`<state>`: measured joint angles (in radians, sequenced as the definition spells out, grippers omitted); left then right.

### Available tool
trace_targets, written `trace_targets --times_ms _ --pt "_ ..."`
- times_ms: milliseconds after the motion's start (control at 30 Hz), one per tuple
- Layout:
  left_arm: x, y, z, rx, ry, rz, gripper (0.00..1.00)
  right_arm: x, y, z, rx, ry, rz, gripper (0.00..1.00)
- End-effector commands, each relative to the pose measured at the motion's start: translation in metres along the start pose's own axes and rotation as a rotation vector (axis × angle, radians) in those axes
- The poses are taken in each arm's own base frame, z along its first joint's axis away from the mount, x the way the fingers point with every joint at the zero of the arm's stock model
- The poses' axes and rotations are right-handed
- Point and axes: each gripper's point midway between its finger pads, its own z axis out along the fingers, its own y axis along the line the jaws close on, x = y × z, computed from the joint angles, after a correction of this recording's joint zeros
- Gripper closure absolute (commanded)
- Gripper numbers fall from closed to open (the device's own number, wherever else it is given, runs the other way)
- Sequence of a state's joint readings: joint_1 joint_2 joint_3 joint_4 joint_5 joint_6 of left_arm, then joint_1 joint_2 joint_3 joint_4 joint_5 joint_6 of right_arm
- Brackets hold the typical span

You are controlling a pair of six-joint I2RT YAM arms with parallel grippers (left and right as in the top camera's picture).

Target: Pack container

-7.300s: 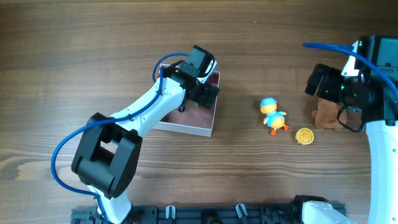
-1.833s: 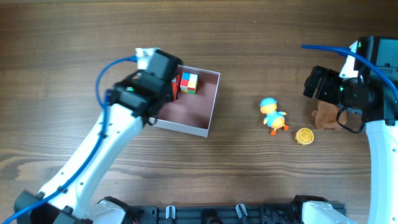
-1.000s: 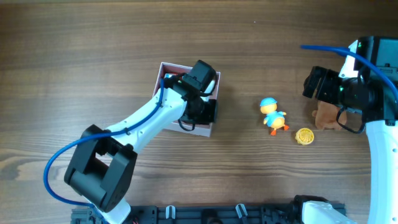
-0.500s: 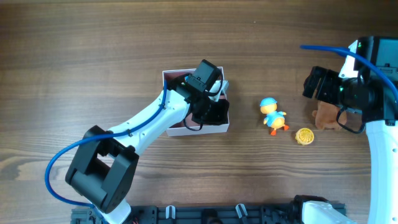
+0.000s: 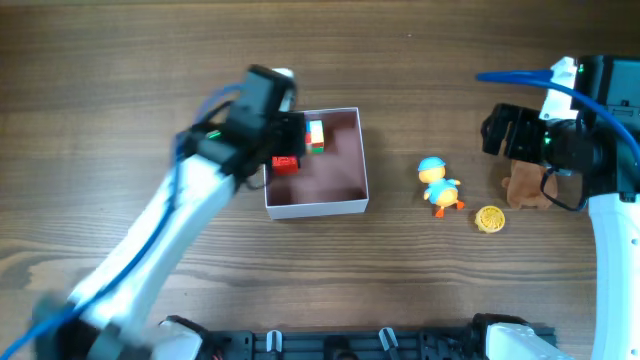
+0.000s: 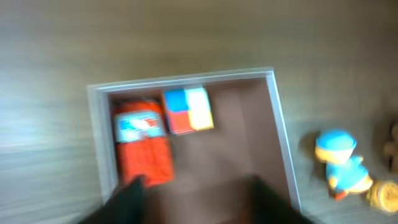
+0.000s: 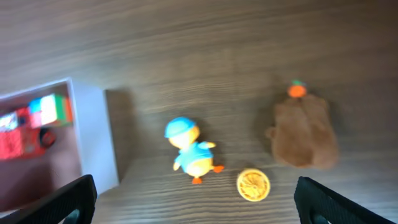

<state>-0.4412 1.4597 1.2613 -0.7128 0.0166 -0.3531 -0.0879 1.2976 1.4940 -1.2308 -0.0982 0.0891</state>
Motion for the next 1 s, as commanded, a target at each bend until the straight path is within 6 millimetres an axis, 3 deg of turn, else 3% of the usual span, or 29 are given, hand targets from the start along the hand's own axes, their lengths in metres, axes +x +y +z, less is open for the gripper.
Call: trace_targets --times_ms 0,67,167,200,267,500,600,967 --pt "-0.026 0.048 -0.063 -0.117 -0.162 -0.074 0.15 0.009 0.007 0.013 -0.052 0.071 -0.079 0.0" --pt "-0.025 0.071 -0.084 -0.156 -0.18 -0.124 0.0 0.015 0.009 0.026 -0.055 0.133 -0.083 0.0" --pt "-0.019 0.114 -0.105 -0.242 -0.186 -0.229 0.0 0.032 0.008 0.054 0.0 0.263 -0.119 0.0" --pt "-0.015 0.139 -0.108 -0.264 -0.167 -0.304 0.0 0.053 0.012 0.085 0.039 0.381 -0.153 0.0" --pt "-0.014 0.151 -0.105 -0.253 -0.15 -0.352 0.01 0.072 0.015 0.107 0.071 0.453 -0.156 0.0" --pt "-0.012 0.167 -0.095 -0.279 -0.116 -0.389 0.0 0.125 0.015 0.16 0.033 0.529 -0.169 0.0" --pt "-0.011 0.169 -0.091 -0.282 -0.102 -0.392 0.0 0.135 0.014 0.173 0.024 0.518 -0.164 0.0" --pt "-0.008 0.168 -0.083 -0.272 -0.074 -0.396 0.0 0.123 0.017 0.198 -0.005 0.4 -0.228 0.01"
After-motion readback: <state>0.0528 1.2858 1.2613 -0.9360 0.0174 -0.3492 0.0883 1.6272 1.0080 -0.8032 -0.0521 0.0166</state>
